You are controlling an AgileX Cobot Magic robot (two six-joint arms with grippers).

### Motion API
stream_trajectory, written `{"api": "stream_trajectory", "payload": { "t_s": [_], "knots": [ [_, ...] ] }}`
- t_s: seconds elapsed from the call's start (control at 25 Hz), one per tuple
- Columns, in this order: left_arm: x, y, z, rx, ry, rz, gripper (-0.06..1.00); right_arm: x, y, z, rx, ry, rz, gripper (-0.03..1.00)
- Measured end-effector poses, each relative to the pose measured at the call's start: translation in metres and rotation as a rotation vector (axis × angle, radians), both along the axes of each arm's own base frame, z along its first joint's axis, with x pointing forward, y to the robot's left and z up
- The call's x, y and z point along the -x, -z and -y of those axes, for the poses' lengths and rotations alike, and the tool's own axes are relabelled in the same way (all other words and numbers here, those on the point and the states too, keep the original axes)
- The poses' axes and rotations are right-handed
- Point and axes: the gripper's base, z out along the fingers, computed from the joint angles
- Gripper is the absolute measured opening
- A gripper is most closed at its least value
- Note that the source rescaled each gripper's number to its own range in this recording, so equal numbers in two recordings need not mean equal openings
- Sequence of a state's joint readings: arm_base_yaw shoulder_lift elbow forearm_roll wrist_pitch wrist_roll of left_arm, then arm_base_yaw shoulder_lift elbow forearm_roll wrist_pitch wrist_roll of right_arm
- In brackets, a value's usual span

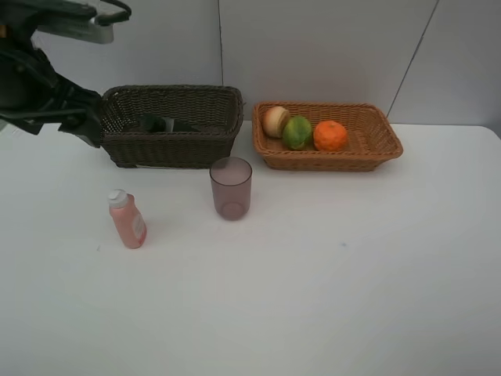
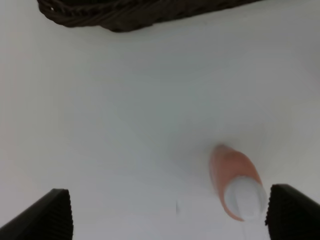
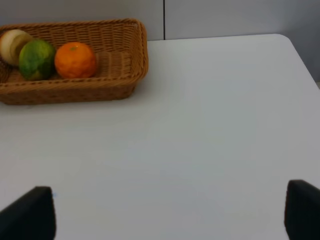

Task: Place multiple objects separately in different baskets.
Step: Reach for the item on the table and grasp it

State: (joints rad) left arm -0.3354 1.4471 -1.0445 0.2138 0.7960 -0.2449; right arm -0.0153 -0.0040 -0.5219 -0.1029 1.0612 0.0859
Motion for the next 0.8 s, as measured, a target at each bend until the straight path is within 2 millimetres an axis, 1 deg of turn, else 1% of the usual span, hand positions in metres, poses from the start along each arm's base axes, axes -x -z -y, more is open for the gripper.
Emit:
{"api": "stream_trajectory", "payload": {
  "t_s": [0.08, 0.2, 0.32, 0.56, 0.8],
  "knots": [
    [-0.004, 0.013, 0.007, 0.000, 0.001, -0.048, 1.00, 0.000, 0.000, 0.000, 0.000, 0.000, 0.000, 0.98],
    [-0.009, 0.029, 0.011, 0.019, -0.032, -0.107, 1.00, 0.000, 0.000, 0.000, 0.000, 0.000, 0.000, 0.98],
    [-0.013, 0.042, 0.015, 0.027, -0.069, -0.146, 1.00, 0.000, 0.000, 0.000, 0.000, 0.000, 0.000, 0.98],
    [-0.017, 0.059, 0.028, 0.051, -0.098, -0.183, 1.00, 0.000, 0.000, 0.000, 0.000, 0.000, 0.000, 0.98],
    [-0.021, 0.071, 0.032, 0.093, -0.144, -0.195, 1.00, 0.000, 0.000, 0.000, 0.000, 0.000, 0.000, 0.98]
  ]
}}
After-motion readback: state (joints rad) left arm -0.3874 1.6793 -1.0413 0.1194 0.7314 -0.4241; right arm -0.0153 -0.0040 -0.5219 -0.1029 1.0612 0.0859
